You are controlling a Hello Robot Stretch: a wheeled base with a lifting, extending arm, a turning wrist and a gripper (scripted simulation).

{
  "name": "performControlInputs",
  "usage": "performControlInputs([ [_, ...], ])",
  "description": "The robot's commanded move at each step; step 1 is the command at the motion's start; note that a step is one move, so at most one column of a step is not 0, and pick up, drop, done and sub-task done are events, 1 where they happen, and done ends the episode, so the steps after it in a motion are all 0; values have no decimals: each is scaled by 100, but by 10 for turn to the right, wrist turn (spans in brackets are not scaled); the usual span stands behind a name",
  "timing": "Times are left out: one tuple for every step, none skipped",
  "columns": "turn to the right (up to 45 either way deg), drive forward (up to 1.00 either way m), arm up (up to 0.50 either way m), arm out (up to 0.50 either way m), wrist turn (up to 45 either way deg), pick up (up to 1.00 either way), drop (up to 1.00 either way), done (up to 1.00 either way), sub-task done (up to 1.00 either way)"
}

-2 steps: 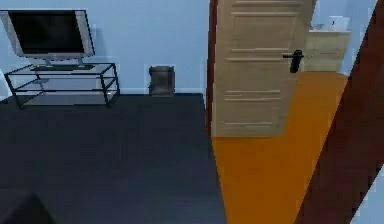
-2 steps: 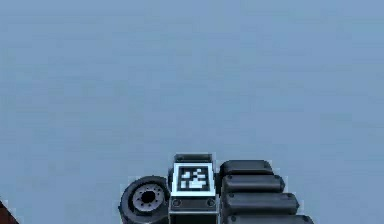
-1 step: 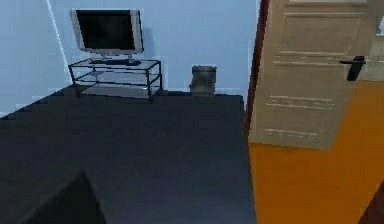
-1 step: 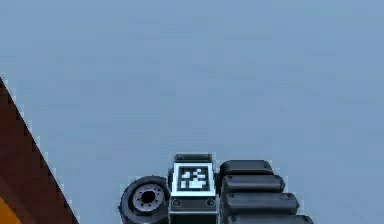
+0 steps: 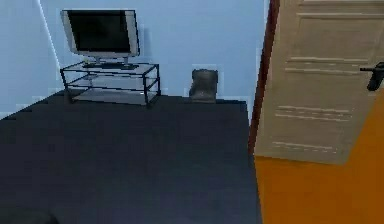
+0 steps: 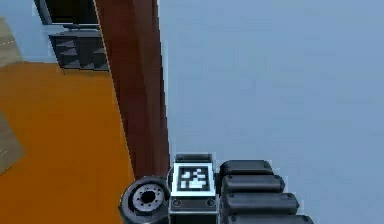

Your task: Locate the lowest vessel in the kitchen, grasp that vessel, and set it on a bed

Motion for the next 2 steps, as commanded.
performControlInputs([
  [450, 0, 0, 0, 0, 0, 0, 0, 0],
  [180, 0, 0, 0, 0, 0, 0, 0, 0],
])
